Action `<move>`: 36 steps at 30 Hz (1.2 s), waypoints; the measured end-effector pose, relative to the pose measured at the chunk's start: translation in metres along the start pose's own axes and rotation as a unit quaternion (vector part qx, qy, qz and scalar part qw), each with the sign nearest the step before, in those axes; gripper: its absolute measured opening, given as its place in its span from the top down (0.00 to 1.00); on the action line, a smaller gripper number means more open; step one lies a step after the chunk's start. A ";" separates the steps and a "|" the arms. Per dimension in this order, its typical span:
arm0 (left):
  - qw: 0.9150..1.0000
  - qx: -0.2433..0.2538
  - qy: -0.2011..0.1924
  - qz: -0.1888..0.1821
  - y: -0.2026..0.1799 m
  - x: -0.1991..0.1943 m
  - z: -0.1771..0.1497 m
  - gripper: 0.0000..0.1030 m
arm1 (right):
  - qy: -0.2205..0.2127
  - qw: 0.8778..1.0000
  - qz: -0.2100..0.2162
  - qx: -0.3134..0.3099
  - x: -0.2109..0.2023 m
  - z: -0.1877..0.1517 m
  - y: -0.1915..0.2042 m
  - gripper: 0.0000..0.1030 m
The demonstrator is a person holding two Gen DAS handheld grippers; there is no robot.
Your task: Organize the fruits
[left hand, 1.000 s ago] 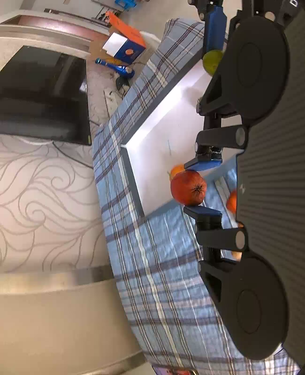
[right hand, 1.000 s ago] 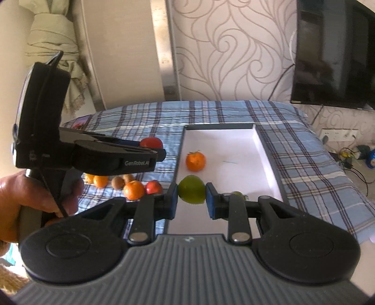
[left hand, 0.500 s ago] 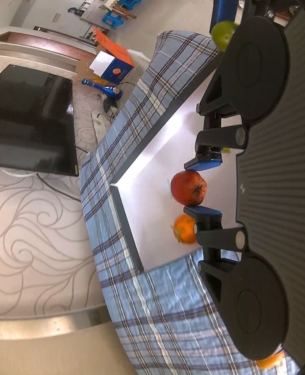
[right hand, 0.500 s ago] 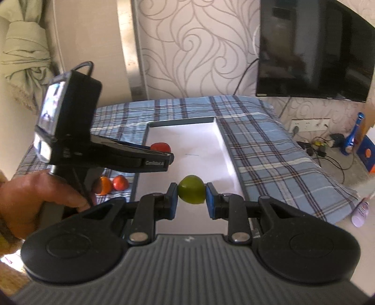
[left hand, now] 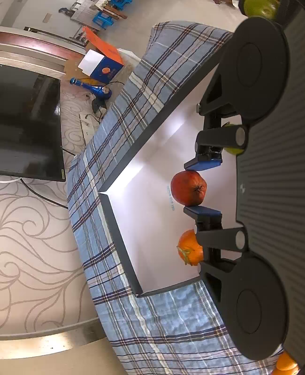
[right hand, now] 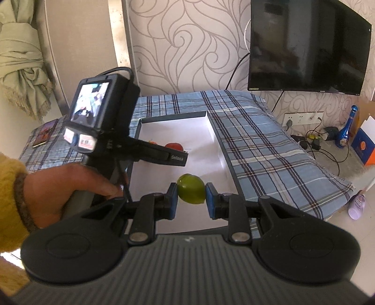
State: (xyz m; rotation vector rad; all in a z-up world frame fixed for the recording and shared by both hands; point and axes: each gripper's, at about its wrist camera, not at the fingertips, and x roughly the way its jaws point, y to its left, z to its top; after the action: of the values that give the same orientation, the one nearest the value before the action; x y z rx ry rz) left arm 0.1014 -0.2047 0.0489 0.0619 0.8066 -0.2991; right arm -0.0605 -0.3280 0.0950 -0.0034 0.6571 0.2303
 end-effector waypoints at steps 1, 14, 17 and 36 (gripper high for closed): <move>1.000 0.001 0.000 0.001 0.000 0.001 0.000 0.64 | 0.001 1.000 0.000 0.000 0.000 0.000 0.000 0.73; 1.000 0.001 0.005 0.012 -0.001 0.006 0.000 0.55 | 0.007 1.000 0.005 0.000 0.002 -0.001 -0.001 0.73; 1.000 -0.002 0.003 0.017 0.000 0.004 0.000 0.47 | 0.008 1.000 0.007 0.000 0.002 -0.001 -0.003 0.73; 0.999 -0.016 -0.012 0.049 0.011 -0.013 -0.002 0.41 | 0.019 0.999 0.038 0.000 0.012 0.000 -0.009 0.73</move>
State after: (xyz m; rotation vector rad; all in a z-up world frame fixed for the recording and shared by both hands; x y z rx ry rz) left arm 0.0946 -0.1908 0.0565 0.0673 0.7811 -0.1938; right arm -0.0494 -0.3342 0.0870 0.0181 0.6950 0.3045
